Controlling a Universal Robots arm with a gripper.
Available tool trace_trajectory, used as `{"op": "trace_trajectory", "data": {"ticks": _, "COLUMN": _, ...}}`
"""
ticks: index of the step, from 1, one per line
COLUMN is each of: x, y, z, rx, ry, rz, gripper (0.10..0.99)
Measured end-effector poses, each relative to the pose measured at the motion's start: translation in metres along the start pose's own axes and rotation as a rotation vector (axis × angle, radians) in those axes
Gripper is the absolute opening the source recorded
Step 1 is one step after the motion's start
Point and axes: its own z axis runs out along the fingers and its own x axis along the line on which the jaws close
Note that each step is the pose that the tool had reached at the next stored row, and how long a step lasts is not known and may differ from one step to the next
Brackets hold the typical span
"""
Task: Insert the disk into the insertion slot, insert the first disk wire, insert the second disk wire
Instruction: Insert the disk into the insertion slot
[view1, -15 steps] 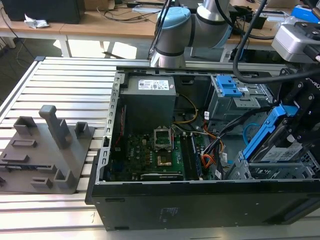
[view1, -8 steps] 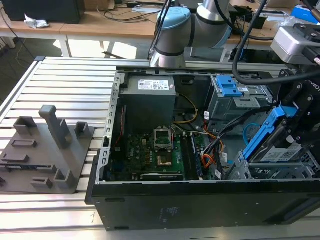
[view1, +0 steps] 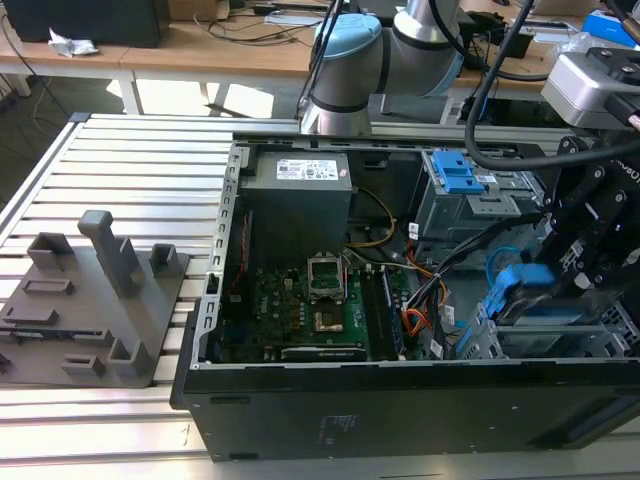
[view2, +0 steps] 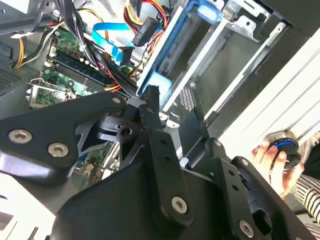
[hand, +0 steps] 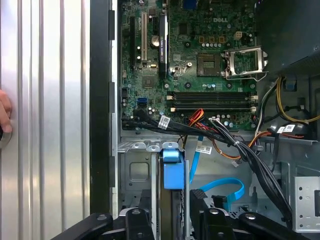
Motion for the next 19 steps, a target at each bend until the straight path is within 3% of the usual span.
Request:
{"op": "trace_trajectory", "data": {"ticks": 7, "x": 0.0, "y": 0.0, "z": 0.0, "rx": 0.0, "ry": 0.0001, "rz": 0.0, "gripper": 0.424}}
{"op": "trace_trajectory", "data": {"ticks": 8, "x": 0.0, "y": 0.0, "z": 0.0, "rx": 0.0, "ry": 0.0001, "rz": 0.0, "gripper": 0.29}}
{"op": "trace_trajectory", "data": {"ticks": 9, "x": 0.0, "y": 0.0, "z": 0.0001, "rx": 0.0, "ry": 0.0001, "rz": 0.0, "gripper": 0.231}}
{"op": "trace_trajectory", "data": {"ticks": 10, "x": 0.0, "y": 0.0, "z": 0.0001, "rx": 0.0, "ry": 0.0001, "rz": 0.0, "gripper": 0.231}}
{"op": "trace_trajectory", "data": {"ticks": 12, "x": 0.0, "y": 0.0, "z": 0.0001, "rx": 0.0, "ry": 0.0, "rz": 0.0, "gripper": 0.11}}
{"op": "trace_trajectory", "data": {"ticks": 19, "x": 0.0, "y": 0.0, "z": 0.0002, "rx": 0.0, "ry": 0.0001, "rz": 0.0, "gripper": 0.106}}
